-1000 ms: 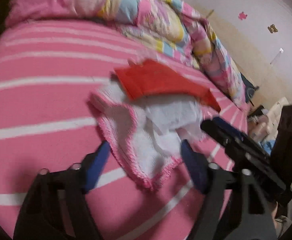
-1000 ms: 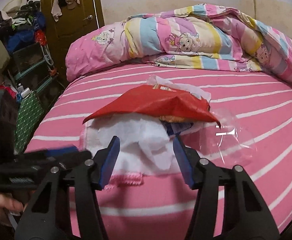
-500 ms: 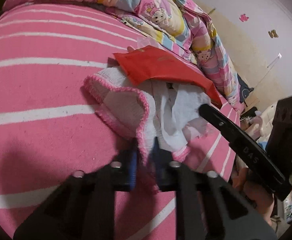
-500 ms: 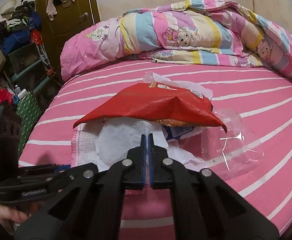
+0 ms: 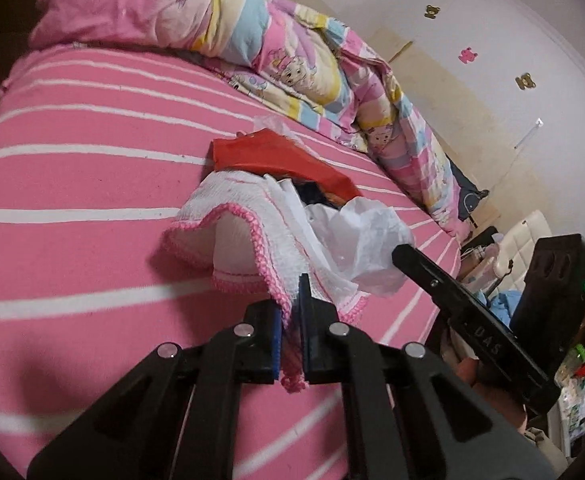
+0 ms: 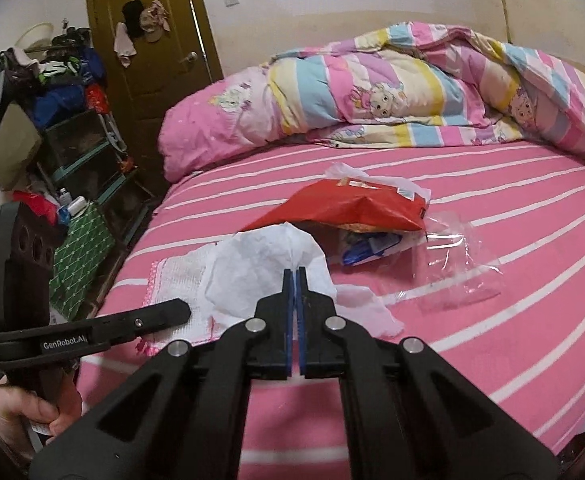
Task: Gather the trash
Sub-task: 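Lift a white tissue with the right tool while the left tool lifts the pink-edged cloth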
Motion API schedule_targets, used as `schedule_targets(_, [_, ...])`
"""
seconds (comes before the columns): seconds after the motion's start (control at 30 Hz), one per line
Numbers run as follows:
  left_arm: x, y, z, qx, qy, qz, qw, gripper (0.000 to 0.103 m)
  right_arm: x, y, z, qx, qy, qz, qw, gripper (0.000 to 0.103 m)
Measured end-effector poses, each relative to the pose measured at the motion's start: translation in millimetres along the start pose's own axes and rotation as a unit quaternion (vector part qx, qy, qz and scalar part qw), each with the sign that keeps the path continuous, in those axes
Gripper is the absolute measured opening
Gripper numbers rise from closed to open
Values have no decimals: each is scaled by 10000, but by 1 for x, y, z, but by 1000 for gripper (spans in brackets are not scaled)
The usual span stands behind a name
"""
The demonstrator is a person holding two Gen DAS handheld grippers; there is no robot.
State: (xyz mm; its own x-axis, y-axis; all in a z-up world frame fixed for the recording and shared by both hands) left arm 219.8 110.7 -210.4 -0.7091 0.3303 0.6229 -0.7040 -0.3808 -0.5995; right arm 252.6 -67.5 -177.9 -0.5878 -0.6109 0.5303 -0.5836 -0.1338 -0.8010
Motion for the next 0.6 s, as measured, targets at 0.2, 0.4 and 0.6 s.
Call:
schedule_targets(0.2, [35,17,6,-55,-530,6,9986,7,40,13,-16,-205,-112,161,9996,2])
schedule_targets(0.4, [53,40,-16,67,-1048,-415,9936,7,61,18,-28,-301,-196,180,9992,2])
schedule_targets(0.6, [69,62,-24,233,-1097,-493,9925,7,42,41,-48,-162,-406,-215,9988,2])
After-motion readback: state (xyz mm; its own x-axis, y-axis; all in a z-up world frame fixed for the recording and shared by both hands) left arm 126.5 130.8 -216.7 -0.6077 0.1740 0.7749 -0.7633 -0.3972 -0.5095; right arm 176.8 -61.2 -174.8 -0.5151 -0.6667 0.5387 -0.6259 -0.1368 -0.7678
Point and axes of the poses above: each gripper's, at about its wrist camera, not at the fingertips, and x roughly against the way its jaws point, z to its right, y to its underside, the point moved 3 cm from there along -x, roughly the way its jaws point, and after that the axes turned 7 degrees about -y, right-handed, at the moved point
